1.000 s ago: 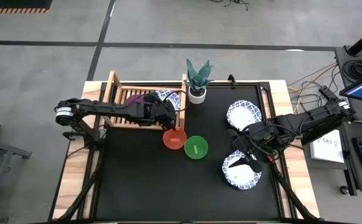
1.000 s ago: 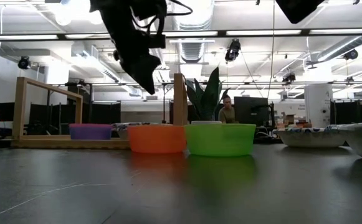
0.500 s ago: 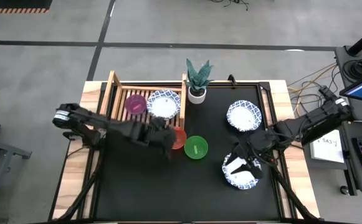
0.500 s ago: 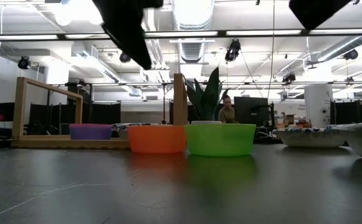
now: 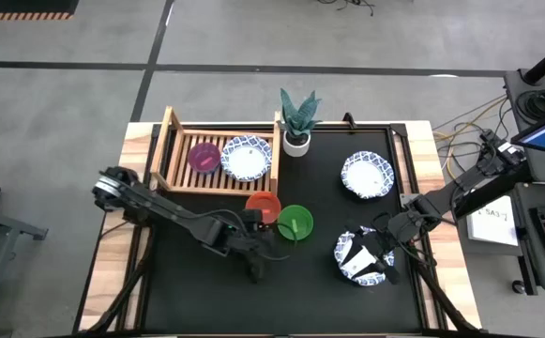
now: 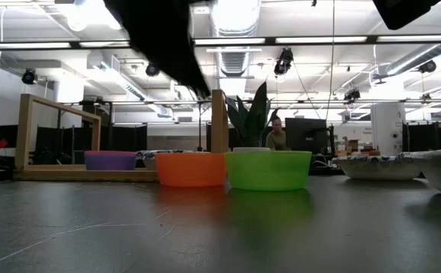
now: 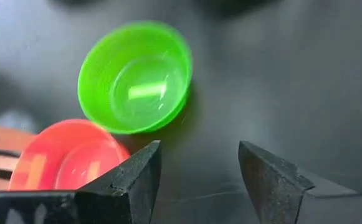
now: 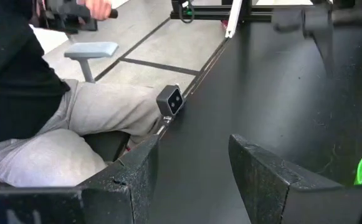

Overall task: Place and stack bowls onto a shelf
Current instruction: Stack the orange bowl on top of the pink bowl on the shelf

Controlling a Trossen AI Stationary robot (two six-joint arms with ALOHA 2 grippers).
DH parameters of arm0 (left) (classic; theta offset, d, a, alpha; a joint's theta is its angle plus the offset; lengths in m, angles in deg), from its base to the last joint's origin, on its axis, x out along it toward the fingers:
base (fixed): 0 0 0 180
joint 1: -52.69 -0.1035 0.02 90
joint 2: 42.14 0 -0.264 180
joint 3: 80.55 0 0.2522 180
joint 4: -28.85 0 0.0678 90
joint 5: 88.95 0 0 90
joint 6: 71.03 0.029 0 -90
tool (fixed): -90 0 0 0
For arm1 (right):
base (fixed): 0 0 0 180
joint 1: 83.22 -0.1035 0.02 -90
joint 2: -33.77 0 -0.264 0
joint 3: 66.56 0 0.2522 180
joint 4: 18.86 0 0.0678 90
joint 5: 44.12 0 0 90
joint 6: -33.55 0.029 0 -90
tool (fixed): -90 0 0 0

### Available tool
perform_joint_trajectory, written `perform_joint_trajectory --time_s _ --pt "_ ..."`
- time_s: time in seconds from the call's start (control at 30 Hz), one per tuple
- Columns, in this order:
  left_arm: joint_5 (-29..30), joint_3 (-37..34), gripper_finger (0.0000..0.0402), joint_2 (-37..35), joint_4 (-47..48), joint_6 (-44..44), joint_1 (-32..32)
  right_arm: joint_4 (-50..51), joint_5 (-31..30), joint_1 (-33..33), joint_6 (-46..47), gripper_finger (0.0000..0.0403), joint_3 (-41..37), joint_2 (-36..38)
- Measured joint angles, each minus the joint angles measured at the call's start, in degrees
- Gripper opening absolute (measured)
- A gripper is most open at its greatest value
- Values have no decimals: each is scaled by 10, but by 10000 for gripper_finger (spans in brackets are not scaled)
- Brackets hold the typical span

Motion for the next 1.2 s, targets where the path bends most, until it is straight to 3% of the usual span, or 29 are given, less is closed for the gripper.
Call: perform_joint_trajectory --time_s 0.33,0.57,0.73,0.93,1.2 --pt "-3 -2 175 58 55 7 -81 -1 -4 0 0 183 -2 0" --pt "-35 -2 153 74 63 22 -94 -4 -10 0 0 183 -3 0" --pt "-40 -2 109 93 62 22 -93 -5 -12 0 0 183 -4 0" --pt "-45 0 10 91 73 18 -88 -4 -12 0 0 183 -4 0" --pt "-48 54 2 68 184 -3 -54 -4 -12 0 0 183 -4 0"
